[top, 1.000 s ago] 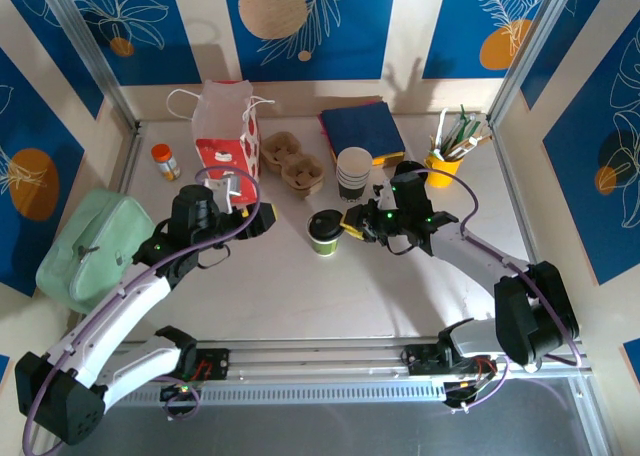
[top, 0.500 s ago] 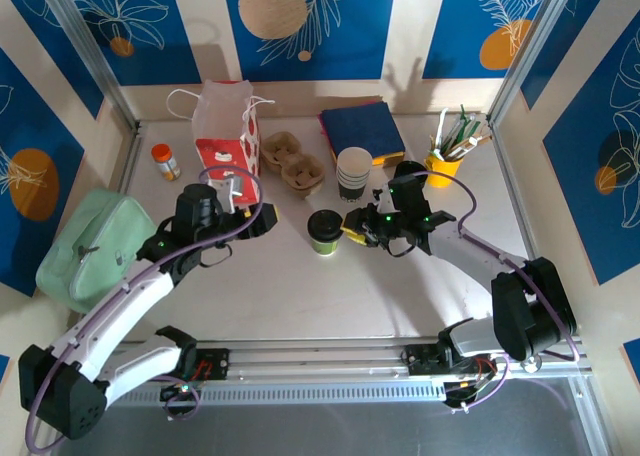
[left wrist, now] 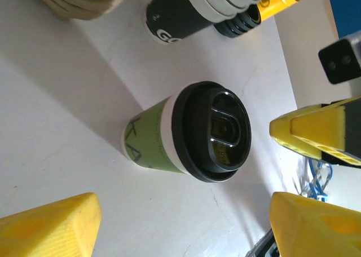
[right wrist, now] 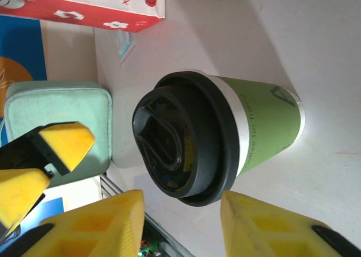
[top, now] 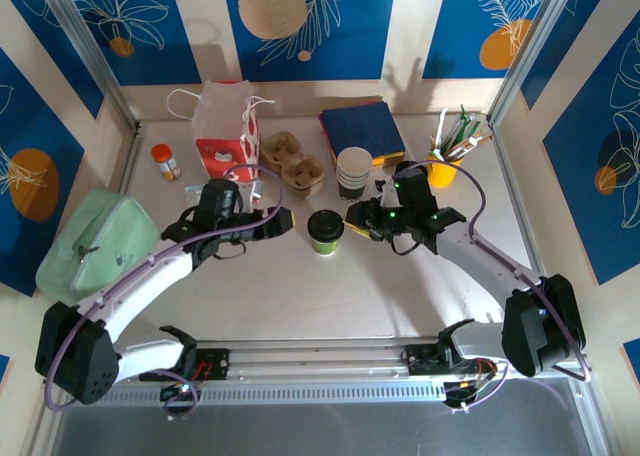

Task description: Pack the takeout coffee

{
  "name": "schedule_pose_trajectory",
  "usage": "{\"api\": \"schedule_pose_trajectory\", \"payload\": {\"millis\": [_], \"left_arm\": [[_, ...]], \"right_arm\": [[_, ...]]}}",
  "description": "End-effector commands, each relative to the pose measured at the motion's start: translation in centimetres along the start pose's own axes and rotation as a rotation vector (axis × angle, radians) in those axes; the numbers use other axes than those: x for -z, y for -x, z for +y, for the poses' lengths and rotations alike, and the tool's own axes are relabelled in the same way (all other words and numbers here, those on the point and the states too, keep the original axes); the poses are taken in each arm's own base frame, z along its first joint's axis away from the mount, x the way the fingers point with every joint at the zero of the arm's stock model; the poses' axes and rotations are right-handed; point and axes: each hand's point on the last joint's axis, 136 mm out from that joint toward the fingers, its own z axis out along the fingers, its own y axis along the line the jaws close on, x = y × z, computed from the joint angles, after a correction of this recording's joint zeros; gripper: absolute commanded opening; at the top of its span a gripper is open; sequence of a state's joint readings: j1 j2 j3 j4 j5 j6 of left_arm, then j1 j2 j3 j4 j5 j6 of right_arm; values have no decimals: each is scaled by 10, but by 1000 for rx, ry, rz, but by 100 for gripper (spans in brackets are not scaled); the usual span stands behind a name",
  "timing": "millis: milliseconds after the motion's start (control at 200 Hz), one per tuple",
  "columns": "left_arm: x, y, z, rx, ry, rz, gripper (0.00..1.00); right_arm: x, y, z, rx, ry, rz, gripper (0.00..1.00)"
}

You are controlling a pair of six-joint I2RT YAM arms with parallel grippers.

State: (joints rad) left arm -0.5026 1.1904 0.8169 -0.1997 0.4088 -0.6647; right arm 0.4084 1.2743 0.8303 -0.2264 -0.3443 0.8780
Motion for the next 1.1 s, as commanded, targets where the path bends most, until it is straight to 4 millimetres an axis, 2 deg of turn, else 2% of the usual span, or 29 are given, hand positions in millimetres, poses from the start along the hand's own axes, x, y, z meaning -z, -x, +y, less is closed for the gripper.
{"api": "schedule_pose_trajectory", "payload": {"millis": [0, 230, 480, 645, 1095], "left_arm": [[-7, 9, -29, -60, -99, 12, 81], [-36, 3, -33, -61, -109, 98, 85], [-51, 1, -30, -61, -96, 127, 85], [-60, -1, -25, -53, -87, 146, 82], [-63, -5, -16, -32, -47, 160, 80]], "right_arm": [[6, -1, 14, 72, 53, -8, 44], [-1, 5, 6, 47, 34, 4, 47], [-15, 6, -3, 27, -21, 41, 47], [-23, 5, -4, 33, -36, 52, 47], [-33, 1, 1, 59, -55, 73, 46]]}}
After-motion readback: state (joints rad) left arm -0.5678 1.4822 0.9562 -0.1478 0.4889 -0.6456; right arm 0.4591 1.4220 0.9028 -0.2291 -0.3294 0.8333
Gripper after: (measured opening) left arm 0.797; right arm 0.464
